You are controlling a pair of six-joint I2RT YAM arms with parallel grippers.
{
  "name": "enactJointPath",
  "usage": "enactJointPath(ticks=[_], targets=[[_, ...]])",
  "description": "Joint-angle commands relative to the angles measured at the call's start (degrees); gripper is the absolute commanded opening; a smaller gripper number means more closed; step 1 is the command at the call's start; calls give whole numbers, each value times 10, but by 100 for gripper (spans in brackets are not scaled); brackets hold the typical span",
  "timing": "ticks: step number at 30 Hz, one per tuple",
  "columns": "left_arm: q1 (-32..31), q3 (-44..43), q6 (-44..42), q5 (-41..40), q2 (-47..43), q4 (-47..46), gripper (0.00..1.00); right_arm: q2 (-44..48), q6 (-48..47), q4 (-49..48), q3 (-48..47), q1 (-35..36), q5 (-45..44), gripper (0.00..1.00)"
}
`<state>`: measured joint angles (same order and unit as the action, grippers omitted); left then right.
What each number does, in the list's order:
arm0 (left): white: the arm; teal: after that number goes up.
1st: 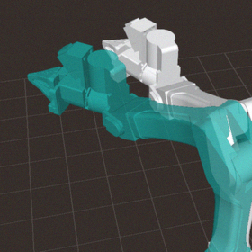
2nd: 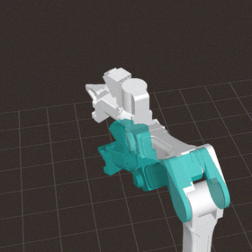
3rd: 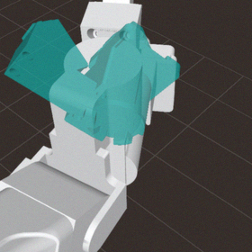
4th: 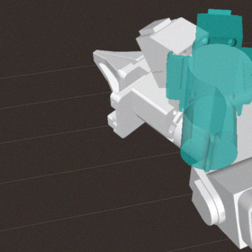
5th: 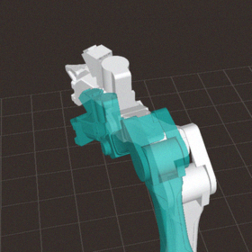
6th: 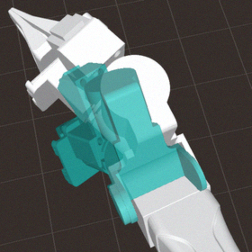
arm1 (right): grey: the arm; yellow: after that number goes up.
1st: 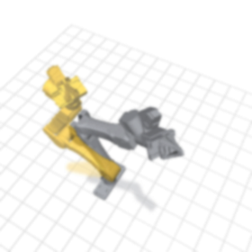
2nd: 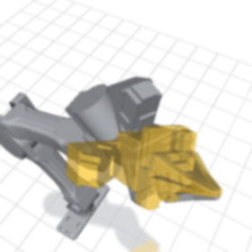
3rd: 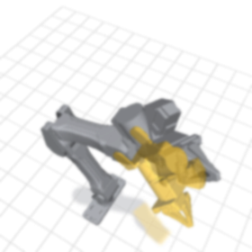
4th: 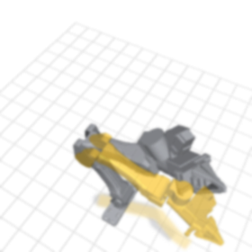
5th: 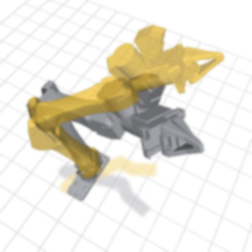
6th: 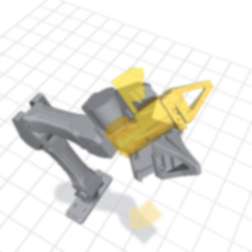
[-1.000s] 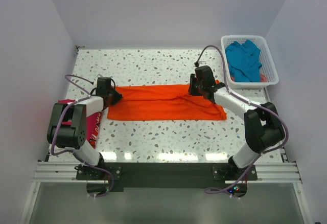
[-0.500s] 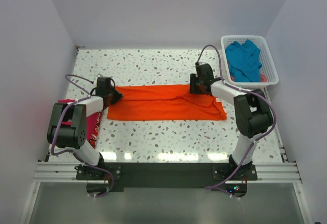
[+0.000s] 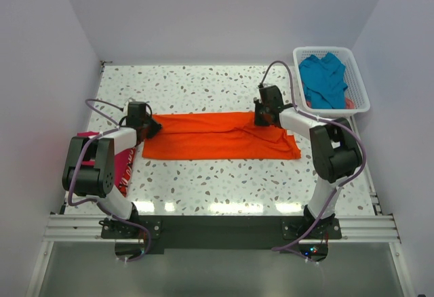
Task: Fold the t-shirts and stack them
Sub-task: Fold the tshirt
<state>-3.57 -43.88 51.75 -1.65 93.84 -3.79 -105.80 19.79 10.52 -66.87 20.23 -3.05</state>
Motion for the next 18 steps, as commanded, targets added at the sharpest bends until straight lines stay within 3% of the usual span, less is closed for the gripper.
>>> enactJointPath(ticks=[1,18], targets=[[7,1,7,5,-2,-33,27,31,9,-17,13,0,2,3],[7,5,7,9,-4,-39,26,185,65,-71,153,4,30,0]])
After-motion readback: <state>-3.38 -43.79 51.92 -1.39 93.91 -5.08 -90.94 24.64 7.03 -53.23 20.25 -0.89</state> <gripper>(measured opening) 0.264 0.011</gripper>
